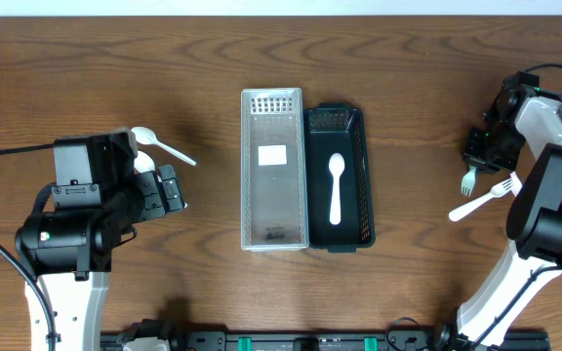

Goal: Pack container
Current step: 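Carry the fork into the black basket and release it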

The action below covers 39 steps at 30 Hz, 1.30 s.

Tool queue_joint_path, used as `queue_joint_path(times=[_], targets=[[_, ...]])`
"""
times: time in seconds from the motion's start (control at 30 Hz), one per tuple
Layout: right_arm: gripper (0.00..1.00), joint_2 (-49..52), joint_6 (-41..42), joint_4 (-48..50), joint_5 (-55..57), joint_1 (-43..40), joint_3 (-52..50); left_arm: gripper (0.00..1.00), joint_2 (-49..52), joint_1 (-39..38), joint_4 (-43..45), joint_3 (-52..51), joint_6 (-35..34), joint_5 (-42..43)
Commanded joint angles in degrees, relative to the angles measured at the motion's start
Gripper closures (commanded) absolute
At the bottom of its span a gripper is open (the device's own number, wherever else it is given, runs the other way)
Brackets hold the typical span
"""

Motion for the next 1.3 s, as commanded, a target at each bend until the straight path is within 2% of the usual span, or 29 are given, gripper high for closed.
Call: queue_joint_path(times=[0.0, 0.13, 0.3, 0.5, 0.8, 1.17, 1.27], targets=[[0.99, -2.01, 0.48, -1.90, -0.61, 0.85, 1.31, 0.02, -0.02, 0.26, -0.15, 0.85, 0.09, -0.50], [0.99, -7.76, 0.48, -4.55, -0.61, 4.04, 5.01, 0.02, -0.02, 0.26, -0.15, 0.85, 0.09, -0.48], [0.99, -17.44, 0.90, -5.03, -0.59, 12.59, 8.44, 0.02, -0.02, 0.26, -0.15, 0.85, 0.09, -0.48], [0.99, -23.45, 8.76, -3.93, -0.59, 26.03, 8.63, 0.02, -0.02, 0.26, -0.15, 0.85, 0.09, -0.48], [0.99, -17.81, 17.57, -3.96, 1.14, 39.54, 7.30, 0.02, -0.02, 0.26, -0.15, 0.85, 0.09, -0.48], [0.99, -2.29, 17.64, -4.04, 1.36, 44.39, 7.21, 0.02, -0.02, 0.26, -0.15, 0.85, 0.09, -0.48], [0.96, -0.72, 17.62, -3.72, 1.36, 44.98, 7.23, 0.02, -0.02, 0.26, -0.13, 0.85, 0.11, -0.50]])
